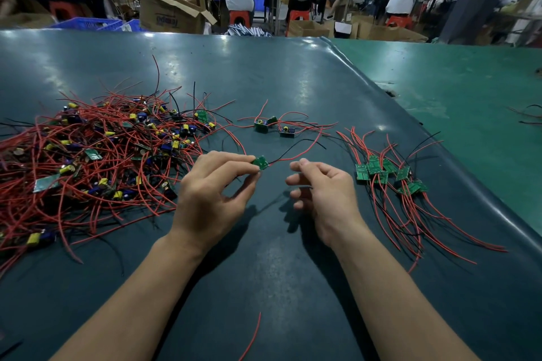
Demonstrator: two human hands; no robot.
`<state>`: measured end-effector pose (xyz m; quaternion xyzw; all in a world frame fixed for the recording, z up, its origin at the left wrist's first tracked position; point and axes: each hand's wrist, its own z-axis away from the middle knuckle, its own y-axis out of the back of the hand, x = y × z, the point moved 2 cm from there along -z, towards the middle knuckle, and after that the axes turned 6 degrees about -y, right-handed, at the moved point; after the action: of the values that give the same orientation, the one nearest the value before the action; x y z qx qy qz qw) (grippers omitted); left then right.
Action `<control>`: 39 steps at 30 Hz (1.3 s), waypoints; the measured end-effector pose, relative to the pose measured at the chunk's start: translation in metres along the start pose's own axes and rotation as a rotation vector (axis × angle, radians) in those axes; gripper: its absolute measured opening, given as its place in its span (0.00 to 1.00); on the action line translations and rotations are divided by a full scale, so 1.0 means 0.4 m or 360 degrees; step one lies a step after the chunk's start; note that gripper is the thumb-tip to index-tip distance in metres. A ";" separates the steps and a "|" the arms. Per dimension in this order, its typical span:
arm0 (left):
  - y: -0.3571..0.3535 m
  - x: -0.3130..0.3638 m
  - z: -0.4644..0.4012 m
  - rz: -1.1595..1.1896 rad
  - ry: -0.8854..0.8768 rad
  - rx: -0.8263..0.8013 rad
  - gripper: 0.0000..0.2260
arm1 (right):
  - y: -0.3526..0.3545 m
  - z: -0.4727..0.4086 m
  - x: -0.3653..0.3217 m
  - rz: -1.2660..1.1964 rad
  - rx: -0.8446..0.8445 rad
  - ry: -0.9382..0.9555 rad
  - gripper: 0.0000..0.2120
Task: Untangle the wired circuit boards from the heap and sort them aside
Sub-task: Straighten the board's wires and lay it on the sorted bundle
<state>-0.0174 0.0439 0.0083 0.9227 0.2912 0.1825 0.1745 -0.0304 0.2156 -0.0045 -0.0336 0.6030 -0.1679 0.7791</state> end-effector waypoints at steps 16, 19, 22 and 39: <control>-0.012 0.006 -0.003 0.0085 -0.0113 -0.0197 0.01 | -0.014 0.012 -0.003 0.0118 -0.0034 0.0232 0.10; -0.014 0.011 -0.003 0.0106 -0.0084 -0.0194 0.02 | -0.022 0.009 0.004 -0.0256 -0.0182 0.0032 0.12; -0.015 0.009 -0.002 0.0130 -0.0036 -0.0184 0.02 | -0.022 0.006 0.008 -0.0414 -0.0209 -0.0046 0.12; -0.008 -0.013 0.008 -0.0182 0.0281 -0.0162 0.06 | 0.003 0.012 -0.007 0.0348 0.0168 0.0372 0.11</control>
<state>-0.0213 0.0425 0.0028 0.8748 0.3480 0.2674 0.2050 -0.0264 0.2168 -0.0011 0.0930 0.6800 -0.1165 0.7179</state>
